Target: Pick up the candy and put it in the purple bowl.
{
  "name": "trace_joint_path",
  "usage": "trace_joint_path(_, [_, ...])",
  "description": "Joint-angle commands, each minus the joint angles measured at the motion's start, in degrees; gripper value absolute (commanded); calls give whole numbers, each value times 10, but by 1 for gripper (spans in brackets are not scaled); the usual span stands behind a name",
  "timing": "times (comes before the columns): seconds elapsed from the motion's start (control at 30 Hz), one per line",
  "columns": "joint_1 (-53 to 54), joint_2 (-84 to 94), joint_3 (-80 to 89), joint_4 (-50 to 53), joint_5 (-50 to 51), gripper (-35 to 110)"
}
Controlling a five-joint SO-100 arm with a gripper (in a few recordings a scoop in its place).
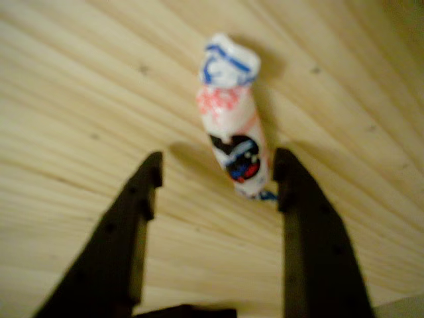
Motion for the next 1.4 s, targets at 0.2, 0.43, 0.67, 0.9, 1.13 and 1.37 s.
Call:
trace_joint_path(0.2, [4, 10, -40, -18, -4, 23])
trace_joint_path(0.43, [15, 8, -34, -28, -19, 21])
trace_joint_path(0.67, [24, 10, -35, -15, -21, 18])
trace_joint_path(0.9, [26, 12, -35, -2, -25, 14])
trace_joint_path(1.13, [26, 18, -35, -2, -26, 10])
trace_joint_path(1.37, [26, 20, -34, -1, -25, 8])
